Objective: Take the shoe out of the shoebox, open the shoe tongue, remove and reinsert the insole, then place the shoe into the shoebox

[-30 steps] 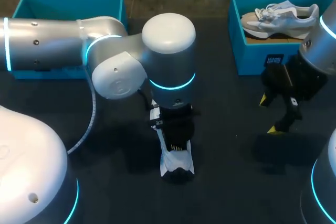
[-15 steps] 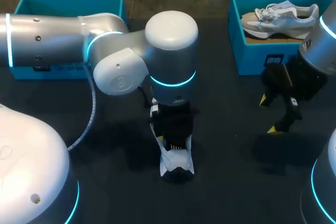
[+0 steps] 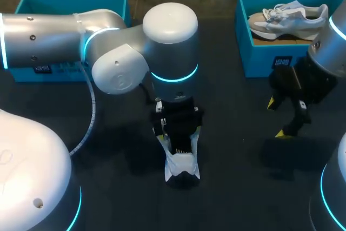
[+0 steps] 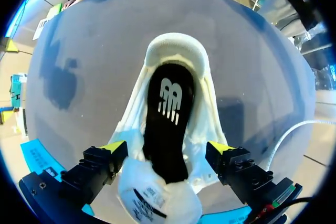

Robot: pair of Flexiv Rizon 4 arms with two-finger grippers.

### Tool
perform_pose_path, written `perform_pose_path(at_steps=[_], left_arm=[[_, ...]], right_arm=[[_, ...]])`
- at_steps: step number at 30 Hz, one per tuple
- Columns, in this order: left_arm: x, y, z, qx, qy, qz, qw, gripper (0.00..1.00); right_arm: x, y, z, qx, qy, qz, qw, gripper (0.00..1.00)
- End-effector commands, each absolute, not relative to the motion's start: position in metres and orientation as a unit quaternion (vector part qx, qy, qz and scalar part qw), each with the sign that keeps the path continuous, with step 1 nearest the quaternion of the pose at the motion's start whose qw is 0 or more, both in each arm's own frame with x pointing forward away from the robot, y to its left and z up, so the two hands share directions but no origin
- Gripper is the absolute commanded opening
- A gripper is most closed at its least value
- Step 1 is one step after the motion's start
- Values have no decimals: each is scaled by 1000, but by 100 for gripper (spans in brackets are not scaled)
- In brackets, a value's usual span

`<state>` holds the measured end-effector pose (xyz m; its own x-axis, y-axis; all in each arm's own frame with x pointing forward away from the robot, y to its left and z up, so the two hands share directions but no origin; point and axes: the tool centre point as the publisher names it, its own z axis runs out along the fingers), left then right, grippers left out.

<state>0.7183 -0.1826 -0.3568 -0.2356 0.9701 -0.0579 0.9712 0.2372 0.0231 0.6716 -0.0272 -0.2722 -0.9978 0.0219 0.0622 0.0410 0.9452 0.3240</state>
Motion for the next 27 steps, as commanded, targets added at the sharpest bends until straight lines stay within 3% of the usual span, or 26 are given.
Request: perform_pose_path(at_steps=[1, 27], left_arm=[[727, -176, -355, 618, 785, -17, 35, 100], [778, -165, -295, 621, 780, -48, 63, 100]], right_arm=[[671, -27, -273, -16, -986, -164, 29, 100], [671, -27, -273, -16, -986, -164, 29, 100]])
